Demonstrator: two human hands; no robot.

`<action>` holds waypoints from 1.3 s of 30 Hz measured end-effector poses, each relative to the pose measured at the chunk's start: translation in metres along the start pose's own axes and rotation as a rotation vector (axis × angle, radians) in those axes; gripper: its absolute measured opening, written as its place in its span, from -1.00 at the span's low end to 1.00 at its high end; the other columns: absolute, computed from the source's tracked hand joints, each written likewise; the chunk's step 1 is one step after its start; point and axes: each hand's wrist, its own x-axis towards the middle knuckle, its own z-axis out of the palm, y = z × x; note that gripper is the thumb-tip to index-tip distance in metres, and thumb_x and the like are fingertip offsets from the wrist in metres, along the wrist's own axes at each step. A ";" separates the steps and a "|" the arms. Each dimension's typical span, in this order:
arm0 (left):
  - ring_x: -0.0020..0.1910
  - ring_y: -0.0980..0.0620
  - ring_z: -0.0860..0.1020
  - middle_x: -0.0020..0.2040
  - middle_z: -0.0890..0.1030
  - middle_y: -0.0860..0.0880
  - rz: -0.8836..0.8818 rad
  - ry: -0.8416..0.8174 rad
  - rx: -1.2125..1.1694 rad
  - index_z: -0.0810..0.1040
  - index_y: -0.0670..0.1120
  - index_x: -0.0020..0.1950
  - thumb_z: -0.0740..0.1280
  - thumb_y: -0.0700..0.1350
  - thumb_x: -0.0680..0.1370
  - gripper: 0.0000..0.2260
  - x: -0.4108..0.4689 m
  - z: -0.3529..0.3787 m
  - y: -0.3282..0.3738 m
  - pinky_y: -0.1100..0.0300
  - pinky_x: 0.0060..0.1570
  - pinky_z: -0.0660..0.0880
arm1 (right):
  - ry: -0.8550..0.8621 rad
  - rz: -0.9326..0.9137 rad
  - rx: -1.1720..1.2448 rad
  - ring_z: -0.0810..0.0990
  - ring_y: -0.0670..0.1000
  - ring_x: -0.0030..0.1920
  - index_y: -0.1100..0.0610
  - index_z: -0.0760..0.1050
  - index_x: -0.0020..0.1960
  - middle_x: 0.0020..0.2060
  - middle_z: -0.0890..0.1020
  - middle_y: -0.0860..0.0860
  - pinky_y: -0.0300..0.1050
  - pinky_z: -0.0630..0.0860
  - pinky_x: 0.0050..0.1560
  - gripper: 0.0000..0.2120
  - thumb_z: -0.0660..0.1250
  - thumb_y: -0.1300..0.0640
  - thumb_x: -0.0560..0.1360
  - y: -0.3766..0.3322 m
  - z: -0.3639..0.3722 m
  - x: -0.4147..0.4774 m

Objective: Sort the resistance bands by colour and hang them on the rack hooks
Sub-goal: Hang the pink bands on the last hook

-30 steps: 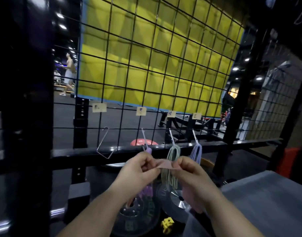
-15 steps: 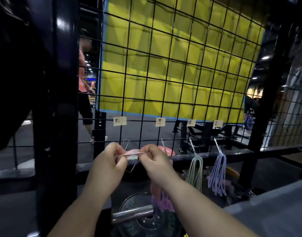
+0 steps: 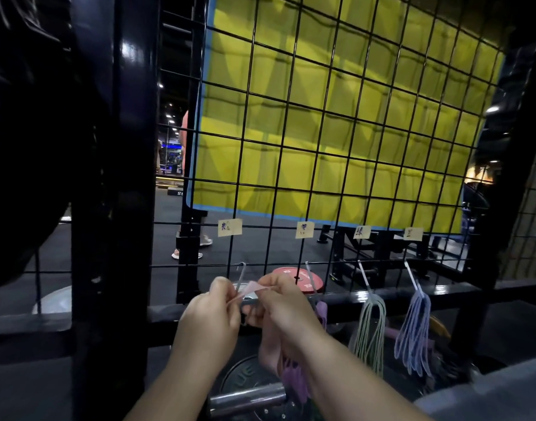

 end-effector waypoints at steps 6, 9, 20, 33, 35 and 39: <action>-0.15 0.03 0.50 -0.20 0.55 0.05 -0.037 -0.080 -0.042 0.39 0.05 0.06 0.23 0.00 0.58 -0.91 -0.001 -0.005 0.004 0.15 -0.23 0.33 | -0.089 0.092 0.283 0.50 0.01 -0.38 0.25 0.40 0.14 -0.31 0.57 0.16 -0.15 0.54 -0.38 -0.77 0.19 0.45 0.52 -0.003 0.003 -0.001; -0.19 0.06 0.53 -0.22 0.58 0.04 -0.088 -0.117 -0.180 0.41 0.08 0.00 0.25 0.00 0.57 -0.95 -0.002 -0.007 0.001 0.10 -0.21 0.45 | -0.141 0.102 0.311 0.46 -0.03 -0.41 0.31 0.42 0.14 -0.37 0.53 0.13 -0.21 0.49 -0.41 -0.78 0.16 0.47 0.54 -0.006 0.003 -0.005; -0.39 0.18 0.55 -0.36 0.63 0.06 -0.213 -0.184 -0.405 0.41 -0.02 -0.19 0.28 -0.08 0.59 -0.84 -0.018 0.001 0.002 0.27 -0.34 0.45 | -0.189 0.090 0.286 0.42 -0.03 -0.44 0.27 0.47 0.03 -0.42 0.51 0.10 -0.21 0.42 -0.45 -0.90 0.22 0.38 0.55 0.011 0.002 -0.026; -0.36 0.20 0.51 -0.27 0.57 0.08 -0.170 -0.164 -0.369 0.56 0.09 -0.33 0.39 0.04 0.50 -0.79 -0.016 -0.003 -0.003 0.31 -0.29 0.41 | -0.133 0.011 0.058 0.51 0.08 -0.20 0.09 0.47 -0.10 -0.25 0.55 0.11 -0.07 0.42 -0.17 -0.88 0.39 0.11 0.42 0.025 -0.010 -0.033; -0.23 0.25 0.53 -0.13 0.53 0.12 -0.119 -0.113 -0.320 0.57 0.11 -0.36 0.44 -0.01 0.48 -0.79 -0.015 -0.003 -0.002 0.44 -0.27 0.37 | -0.141 0.012 0.041 0.54 0.03 -0.18 0.11 0.46 -0.08 -0.24 0.57 0.07 -0.12 0.44 -0.18 -0.95 0.33 0.17 0.51 0.026 -0.012 -0.033; -0.25 0.23 0.52 -0.23 0.54 0.13 -0.036 -0.110 -0.197 0.54 0.10 -0.33 0.43 0.00 0.48 -0.81 -0.012 -0.006 -0.001 0.44 -0.31 0.32 | -0.137 0.012 -0.031 0.51 0.03 -0.20 0.07 0.45 -0.10 -0.25 0.55 0.05 -0.14 0.39 -0.28 -0.96 0.28 0.13 0.54 0.026 -0.014 -0.035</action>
